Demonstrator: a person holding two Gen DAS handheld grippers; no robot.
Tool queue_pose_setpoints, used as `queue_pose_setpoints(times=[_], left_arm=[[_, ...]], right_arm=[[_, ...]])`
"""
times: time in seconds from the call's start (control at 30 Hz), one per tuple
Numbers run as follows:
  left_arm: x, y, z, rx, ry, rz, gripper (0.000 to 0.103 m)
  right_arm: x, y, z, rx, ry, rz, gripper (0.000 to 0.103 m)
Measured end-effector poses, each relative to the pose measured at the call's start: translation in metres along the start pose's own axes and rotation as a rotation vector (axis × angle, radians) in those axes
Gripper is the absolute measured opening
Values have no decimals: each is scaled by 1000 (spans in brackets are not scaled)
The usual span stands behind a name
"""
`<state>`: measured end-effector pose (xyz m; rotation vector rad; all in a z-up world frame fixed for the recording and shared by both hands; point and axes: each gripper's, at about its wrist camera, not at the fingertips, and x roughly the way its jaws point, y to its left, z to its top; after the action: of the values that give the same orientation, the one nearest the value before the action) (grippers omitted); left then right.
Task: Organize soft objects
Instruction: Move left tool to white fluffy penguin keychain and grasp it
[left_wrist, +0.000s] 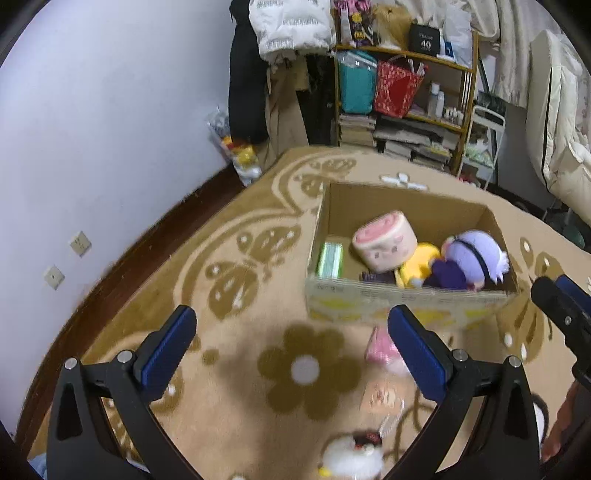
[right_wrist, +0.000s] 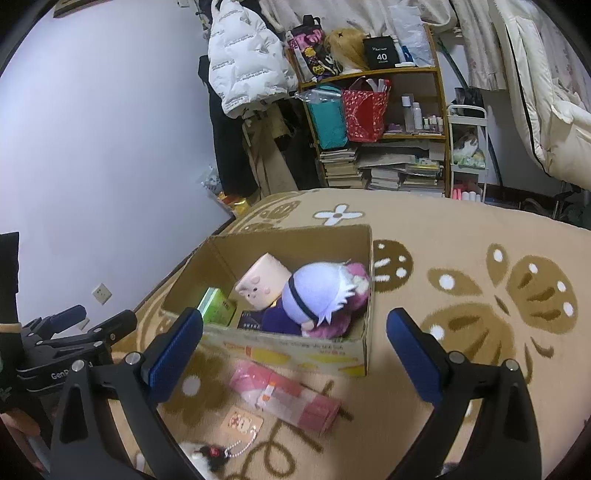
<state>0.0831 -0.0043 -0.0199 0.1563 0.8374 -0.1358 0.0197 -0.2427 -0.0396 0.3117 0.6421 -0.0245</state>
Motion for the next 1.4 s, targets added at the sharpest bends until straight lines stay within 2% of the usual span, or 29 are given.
queue_pose_setpoints(times=[0.3,0.57,1.03,1.23,1.33,1.4], left_arm=[[-6,-6,-29,31,88,-14,103],[5,-21,-52,87,196,-34,103],[52,-38,-86,130,451,-61,102],[71,-42,-98,117,554,-102,102],[80,-44,-104,128,593,-95,101],[85,-45,-107,136,622,-93,95]], right_arm=[[-4,5,-14,-17,49,10,103],[-4,6,-28,-20,110,18,103],[22,5,-45,-32,217,17,103],[38,4,-48,-33,258,23,103],[48,4,-51,-35,282,26,103],[54,4,-53,-36,296,31,103]])
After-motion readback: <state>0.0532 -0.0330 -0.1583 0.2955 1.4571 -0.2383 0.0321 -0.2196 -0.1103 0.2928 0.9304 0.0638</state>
